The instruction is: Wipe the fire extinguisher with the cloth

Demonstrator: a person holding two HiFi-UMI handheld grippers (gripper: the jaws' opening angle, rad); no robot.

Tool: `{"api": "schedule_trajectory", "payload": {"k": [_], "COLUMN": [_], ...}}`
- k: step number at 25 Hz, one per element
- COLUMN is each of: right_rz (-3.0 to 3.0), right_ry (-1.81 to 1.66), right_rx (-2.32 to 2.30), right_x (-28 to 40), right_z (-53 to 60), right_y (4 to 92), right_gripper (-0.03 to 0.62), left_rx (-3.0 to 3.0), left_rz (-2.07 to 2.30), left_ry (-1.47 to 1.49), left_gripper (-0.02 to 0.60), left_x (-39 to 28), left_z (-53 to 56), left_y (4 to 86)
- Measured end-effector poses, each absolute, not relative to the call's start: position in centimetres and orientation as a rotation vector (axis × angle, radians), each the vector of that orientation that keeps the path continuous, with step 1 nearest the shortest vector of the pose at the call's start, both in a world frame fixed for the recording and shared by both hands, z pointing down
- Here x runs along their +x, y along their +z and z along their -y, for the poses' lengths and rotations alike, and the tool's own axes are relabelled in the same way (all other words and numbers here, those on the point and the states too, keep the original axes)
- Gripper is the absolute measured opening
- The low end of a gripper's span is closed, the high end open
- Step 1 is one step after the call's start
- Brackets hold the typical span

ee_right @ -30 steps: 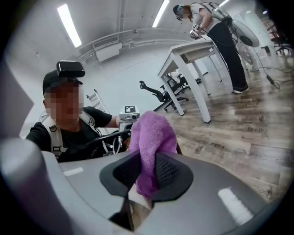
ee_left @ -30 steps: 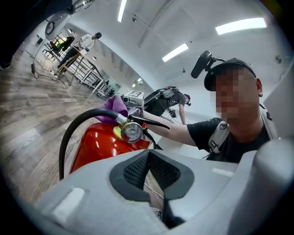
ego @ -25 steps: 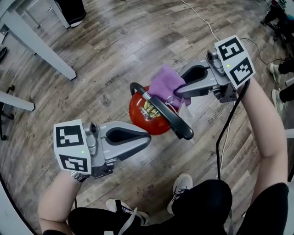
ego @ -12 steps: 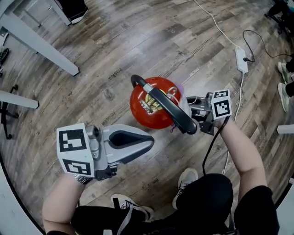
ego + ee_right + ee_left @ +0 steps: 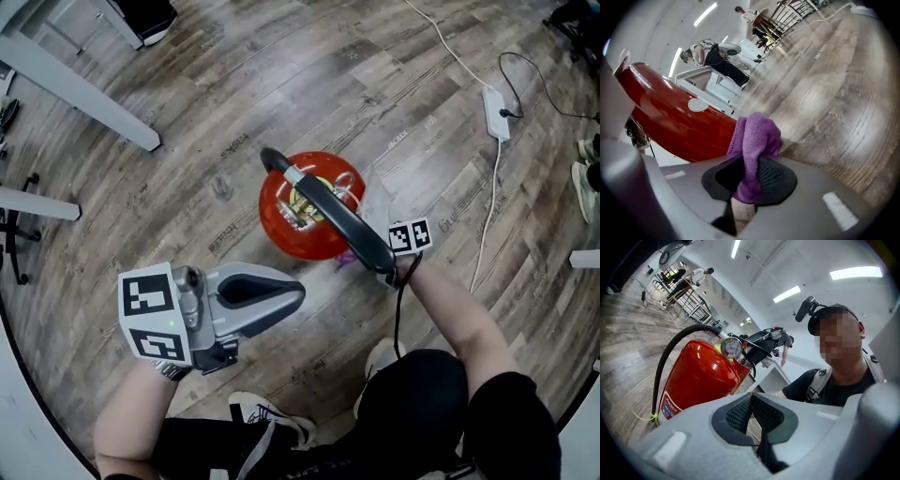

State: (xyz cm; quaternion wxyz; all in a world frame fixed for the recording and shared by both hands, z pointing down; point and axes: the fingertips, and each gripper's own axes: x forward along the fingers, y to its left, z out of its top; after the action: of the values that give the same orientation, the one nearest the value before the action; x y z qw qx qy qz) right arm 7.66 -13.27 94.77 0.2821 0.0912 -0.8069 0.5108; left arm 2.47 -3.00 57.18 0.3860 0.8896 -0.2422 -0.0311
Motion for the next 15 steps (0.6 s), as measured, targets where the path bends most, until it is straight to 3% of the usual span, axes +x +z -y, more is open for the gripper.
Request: {"api": "schedule_trajectory", "payload": {"k": [8,15], "right_rz": [2.505,2.799], "right_ry": [1.373,1.158], "right_rx": [0.168,-0.157], "right_x": [7.6,7.5], "right_z": [12.8,8.2], "right_y": [78.7,64.2], "right_gripper": [0.071,0.072], "left_rx": [2.278,2.298], "left_rz": [0.591,0.540], "left_ry": [-0.091,-0.114], "left_gripper": [-0.003,-0.003], "left_x": [2.2,2.8], "left_z": [2.1,1.3], "left_y": [57.4,57.3]}}
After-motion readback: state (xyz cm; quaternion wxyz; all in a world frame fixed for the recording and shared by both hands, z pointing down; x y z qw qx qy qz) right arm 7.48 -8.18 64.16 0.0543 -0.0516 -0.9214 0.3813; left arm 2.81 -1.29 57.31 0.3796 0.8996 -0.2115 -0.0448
